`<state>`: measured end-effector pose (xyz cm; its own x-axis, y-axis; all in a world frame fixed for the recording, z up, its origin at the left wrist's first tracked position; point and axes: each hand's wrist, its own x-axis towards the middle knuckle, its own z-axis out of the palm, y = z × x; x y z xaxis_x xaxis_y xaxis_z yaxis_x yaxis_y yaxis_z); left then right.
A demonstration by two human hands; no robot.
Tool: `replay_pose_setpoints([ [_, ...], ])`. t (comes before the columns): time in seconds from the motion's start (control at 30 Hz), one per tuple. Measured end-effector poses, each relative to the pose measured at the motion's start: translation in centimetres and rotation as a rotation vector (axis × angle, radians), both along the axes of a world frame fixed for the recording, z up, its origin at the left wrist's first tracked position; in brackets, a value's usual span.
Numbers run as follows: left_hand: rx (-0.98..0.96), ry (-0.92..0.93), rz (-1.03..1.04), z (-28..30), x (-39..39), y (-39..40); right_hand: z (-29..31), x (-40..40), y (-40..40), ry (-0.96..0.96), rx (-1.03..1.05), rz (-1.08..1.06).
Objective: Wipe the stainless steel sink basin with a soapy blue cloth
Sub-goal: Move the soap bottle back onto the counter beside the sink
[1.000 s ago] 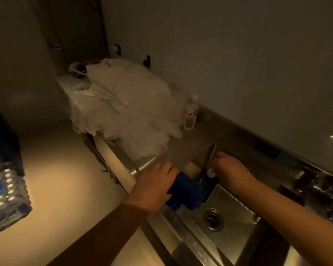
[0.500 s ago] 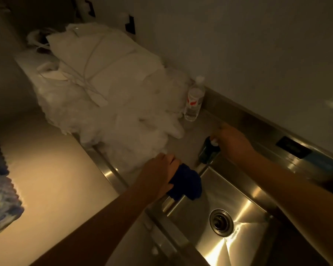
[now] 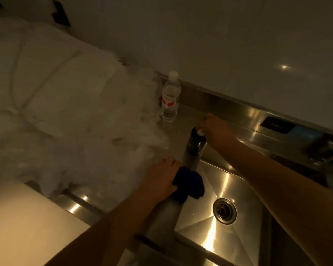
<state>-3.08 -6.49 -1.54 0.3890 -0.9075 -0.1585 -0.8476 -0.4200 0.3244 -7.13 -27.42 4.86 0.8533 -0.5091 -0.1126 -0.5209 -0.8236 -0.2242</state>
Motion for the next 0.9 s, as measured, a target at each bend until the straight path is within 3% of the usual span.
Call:
replay_pose_setpoints([
  [0.2,0.04,-0.023,-0.162,-2.6,2.5,-0.3,-1.0,0.7,-0.2,0.036,-0.075,-0.023],
  [0.47,-0.055,-0.026,-0.263,-4.5,3.3,0.8,-1.8,-3.4,7.5,-0.36,-0.039,-0.149],
  [0.67,0.08,0.052,-0.262,-5.2,3.8,0.7,-9.1,-6.9,13.6,-0.026,0.276,-0.07],
  [0.83,0.101,0.184,-0.252,-4.4,5.2,0.2,-9.9,-6.3,12.3,-0.075,0.388,-0.225],
  [0.9,0.105,0.165,-0.249,-4.5,5.3,0.2,-9.8,-6.0,11.6,0.031,0.359,-0.213],
])
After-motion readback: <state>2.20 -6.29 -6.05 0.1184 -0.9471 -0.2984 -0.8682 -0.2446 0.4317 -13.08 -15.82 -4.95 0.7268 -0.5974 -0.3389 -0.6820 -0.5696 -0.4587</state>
